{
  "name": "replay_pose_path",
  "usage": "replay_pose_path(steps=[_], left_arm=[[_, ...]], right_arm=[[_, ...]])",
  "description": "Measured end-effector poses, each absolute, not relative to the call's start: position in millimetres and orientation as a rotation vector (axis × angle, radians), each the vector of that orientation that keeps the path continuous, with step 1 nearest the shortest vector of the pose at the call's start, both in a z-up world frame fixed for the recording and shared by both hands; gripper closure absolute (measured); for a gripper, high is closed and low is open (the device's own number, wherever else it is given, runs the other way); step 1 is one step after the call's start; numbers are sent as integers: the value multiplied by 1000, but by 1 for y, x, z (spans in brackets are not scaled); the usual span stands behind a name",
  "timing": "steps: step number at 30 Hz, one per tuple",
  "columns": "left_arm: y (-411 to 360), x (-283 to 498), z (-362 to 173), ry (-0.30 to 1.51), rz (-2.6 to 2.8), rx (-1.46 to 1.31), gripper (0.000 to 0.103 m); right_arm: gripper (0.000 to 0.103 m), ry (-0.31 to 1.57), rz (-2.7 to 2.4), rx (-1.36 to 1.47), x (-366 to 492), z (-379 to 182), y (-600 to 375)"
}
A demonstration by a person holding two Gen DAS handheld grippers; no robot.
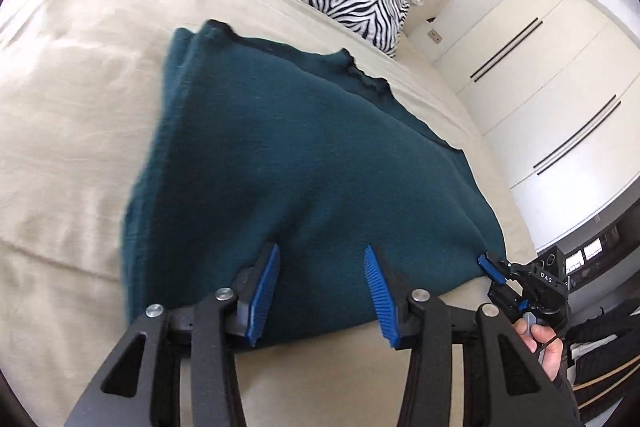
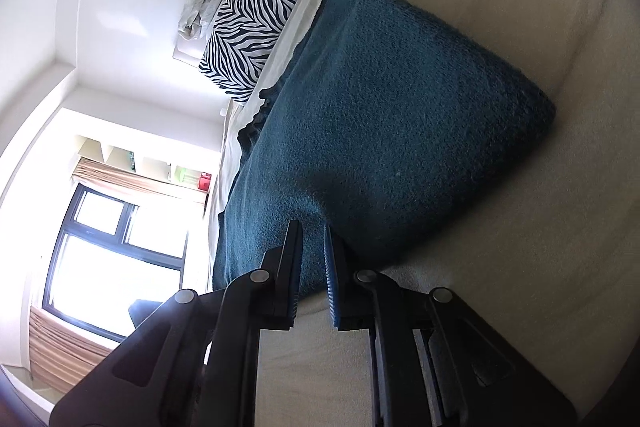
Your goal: Fold small clothes
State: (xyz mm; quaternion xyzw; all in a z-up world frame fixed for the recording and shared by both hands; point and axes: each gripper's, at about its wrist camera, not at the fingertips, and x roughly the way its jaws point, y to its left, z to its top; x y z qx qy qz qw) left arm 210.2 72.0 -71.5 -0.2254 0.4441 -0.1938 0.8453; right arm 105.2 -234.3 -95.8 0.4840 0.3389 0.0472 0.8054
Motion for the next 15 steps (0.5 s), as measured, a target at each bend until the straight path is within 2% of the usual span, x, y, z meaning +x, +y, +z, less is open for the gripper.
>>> replay_pose_path(steps=[3, 5, 6, 8, 9, 10, 15], left_arm=[[110, 203, -59, 908, -336, -498, 52], [122, 204, -44, 851, -322, -512, 36], [121, 208, -35, 826, -331, -506, 34], [111, 224, -22, 791, -364, -495, 31], [105, 233, -19, 781, -377, -491, 31], [97, 244, -18, 773, -383, -483, 31], [66, 303, -37, 845, -397, -460, 31]], right_arm=[[90, 727, 89, 971, 109, -69, -230], [90, 710, 124, 922, 123, -45, -221], [87, 706, 143, 899, 134, -35, -215], [72, 716, 187, 856, 166, -17, -198], [48, 731, 211, 840, 185, -14, -189], [34, 740, 227, 831, 204, -14, -181], [34, 823, 277, 879, 282, -41, -145]])
